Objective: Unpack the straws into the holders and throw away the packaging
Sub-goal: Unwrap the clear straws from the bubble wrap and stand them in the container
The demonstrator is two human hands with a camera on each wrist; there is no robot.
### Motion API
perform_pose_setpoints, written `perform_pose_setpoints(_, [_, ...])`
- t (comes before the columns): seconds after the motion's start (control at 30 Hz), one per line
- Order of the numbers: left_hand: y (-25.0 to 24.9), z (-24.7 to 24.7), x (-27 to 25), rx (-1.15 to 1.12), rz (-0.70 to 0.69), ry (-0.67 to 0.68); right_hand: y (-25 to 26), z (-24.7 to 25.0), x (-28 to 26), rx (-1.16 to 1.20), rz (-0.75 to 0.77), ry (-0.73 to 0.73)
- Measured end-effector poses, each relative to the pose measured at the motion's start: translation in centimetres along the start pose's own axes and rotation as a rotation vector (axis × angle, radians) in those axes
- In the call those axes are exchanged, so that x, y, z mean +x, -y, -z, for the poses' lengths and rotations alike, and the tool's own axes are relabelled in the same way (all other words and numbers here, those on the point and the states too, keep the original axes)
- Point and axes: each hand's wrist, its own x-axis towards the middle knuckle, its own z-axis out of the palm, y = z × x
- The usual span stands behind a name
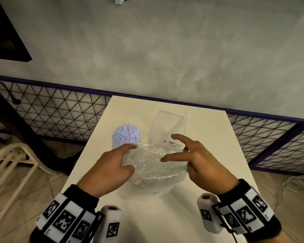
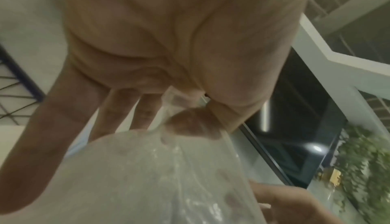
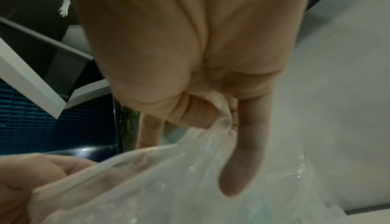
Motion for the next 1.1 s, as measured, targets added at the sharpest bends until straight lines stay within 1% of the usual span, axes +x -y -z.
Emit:
perform_pose_setpoints(0.07, [0.3, -0.1, 0.0, -0.111, 0.020, 0.004, 0.3, 0.2, -0.4, -0.014, 0.053, -0.035])
perform_pose_setpoints(0.1, [0.4, -0.2, 0.1, -0.145, 0.026, 0.003, 0.4, 0.2, -0.5, -0.038, 0.055, -0.035])
perform_pose_setpoints(0.13, [0.5, -0.3, 0.2, -0.161, 0.022, 0.008, 0.5, 0.1, -0.5, -0.074, 0.034, -0.022])
perform_pose_setpoints(0.2, [0.9, -0.6, 0.4, -0.165, 0.005, 0.034, 0.6, 0.0, -0.5, -0.145, -0.063, 0.015])
perform_pose_setpoints(0.27, [1.1, -0.9, 0.5, -0.155, -0.011, 0.059, 0.4, -0.1, -0.4, -0.130, -0.132, 0.044])
perform_pose_setpoints(0.37, [1.6, -1.2, 0.8, -0.177, -0.011, 0.083, -0.4, 0.1, -0.3, 0.131, -0.194, 0.116])
perform_pose_setpoints(0.5, [2.0, -1.4, 0.8, -0.286, -0.002, 0.124, -2.1, -1.1, -0.2, 0.454, -0.297, 0.177])
perform_pose_setpoints(0.63, [2.9, -1.8, 0.9, -0.416, 0.052, 0.164, -2.9, -2.6, 0.1, 0.803, -0.490, 0.202])
perform_pose_setpoints(0.7, [3.4, -2.2, 1.0, -0.474, 0.096, 0.208, -3.2, -3.4, 0.1, 0.868, -0.571, 0.211])
perform_pose_setpoints(0.8, [4.2, -2.6, 1.1, -0.535, 0.143, 0.261, -3.6, -4.2, 0.1, 0.898, -0.656, 0.241])
perform_pose_setpoints(0.83, [4.5, -2.7, 1.1, -0.542, 0.149, 0.276, -3.6, -4.2, 0.0, 0.892, -0.672, 0.271])
perform_pose_setpoints(0.9, [5.3, -2.8, 1.1, -0.585, 0.145, 0.325, -3.2, -4.1, -0.3, 0.883, -0.660, 0.391])
perform_pose_setpoints(0.97, [6.0, -3.0, 0.9, -0.675, 0.112, 0.394, -2.8, -4.0, -0.8, 0.945, -0.641, 0.478])
perform_pose_setpoints(1.03, [6.5, -3.0, 0.8, -0.722, 0.064, 0.443, -2.9, -3.9, -1.0, 1.061, -0.649, 0.450])
perform_pose_setpoints(1.1, [6.9, -2.8, 0.8, -0.650, -0.003, 0.472, -3.3, -3.8, -0.8, 1.203, -0.660, 0.388])
